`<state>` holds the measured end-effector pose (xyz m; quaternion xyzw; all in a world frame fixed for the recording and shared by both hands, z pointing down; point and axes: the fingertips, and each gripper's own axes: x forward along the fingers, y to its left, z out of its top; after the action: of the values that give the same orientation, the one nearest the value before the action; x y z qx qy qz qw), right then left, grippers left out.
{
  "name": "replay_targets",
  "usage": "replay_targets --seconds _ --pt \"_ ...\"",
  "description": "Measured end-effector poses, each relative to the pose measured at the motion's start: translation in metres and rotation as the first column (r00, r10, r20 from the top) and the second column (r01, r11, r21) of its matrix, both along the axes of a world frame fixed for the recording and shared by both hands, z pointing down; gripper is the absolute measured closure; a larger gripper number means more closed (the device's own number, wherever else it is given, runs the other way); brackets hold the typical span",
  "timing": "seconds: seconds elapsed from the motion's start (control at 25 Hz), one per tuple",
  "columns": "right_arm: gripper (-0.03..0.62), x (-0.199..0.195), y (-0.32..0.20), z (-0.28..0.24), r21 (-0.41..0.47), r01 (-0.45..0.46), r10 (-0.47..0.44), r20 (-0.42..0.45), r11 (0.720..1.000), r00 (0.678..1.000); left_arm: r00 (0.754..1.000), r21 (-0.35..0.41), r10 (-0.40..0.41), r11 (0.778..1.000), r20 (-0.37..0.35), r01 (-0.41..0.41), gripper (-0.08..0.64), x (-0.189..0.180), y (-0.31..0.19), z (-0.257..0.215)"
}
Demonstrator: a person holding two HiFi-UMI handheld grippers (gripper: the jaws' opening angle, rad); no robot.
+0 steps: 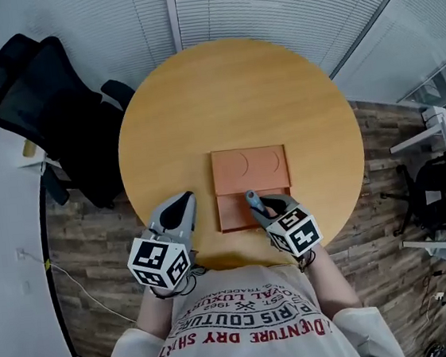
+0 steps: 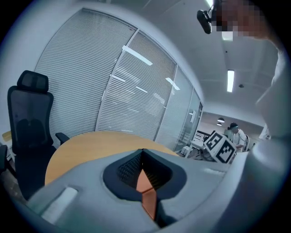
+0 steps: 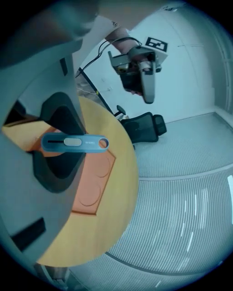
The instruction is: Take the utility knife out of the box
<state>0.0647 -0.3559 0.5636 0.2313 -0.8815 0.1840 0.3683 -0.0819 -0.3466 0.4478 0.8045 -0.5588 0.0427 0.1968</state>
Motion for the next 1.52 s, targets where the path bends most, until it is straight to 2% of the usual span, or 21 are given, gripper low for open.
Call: replay_targets --seconds 0.16,0.32,0.52,0.68,0.88,1.12,1.52 --pt "0.463 0.006 -0.011 -0.055 0.116 -0.101 0.084 0.142 0.988 0.986 1.0 0.029 0.008 1.0 0.013 -0.009 0.566 -0.001 -0.001 -0.013" --pt "0.463 0.02 -0.022 -0.107 0.262 -0.251 0.178 0.272 0.932 0.946 0.999 0.094 0.03 0.995 0.033 -0.033 0.566 0.003 -0.005 -0.04" --pt "0.462 0.033 -0.019 -0.159 0.37 -0.348 0.184 0.41 0.862 0.893 0.996 0.176 0.055 0.982 0.065 -0.066 0.566 0.014 -0.007 -0.071" --pt "0.462 0.03 -0.008 -0.175 0.418 -0.344 0.16 0.416 0.841 0.895 0.995 0.205 0.058 0.976 0.078 -0.073 0.566 0.019 -0.004 -0.083" --pt "0.462 0.023 -0.004 -0.177 0.439 -0.335 0.136 0.425 0.834 0.895 0.997 0.194 0.047 0.979 0.068 -0.059 0.566 0.015 0.0 -0.078" --pt "0.463 0.034 -0.012 -0.183 0.437 -0.401 0.179 0.465 0.805 0.867 0.996 0.187 0.05 0.98 0.069 -0.062 0.566 0.019 -0.003 -0.078" --pt "0.463 0.031 -0.016 -0.174 0.431 -0.38 0.179 0.438 0.819 0.881 0.996 0.18 0.053 0.982 0.069 -0.065 0.566 0.023 -0.006 -0.076"
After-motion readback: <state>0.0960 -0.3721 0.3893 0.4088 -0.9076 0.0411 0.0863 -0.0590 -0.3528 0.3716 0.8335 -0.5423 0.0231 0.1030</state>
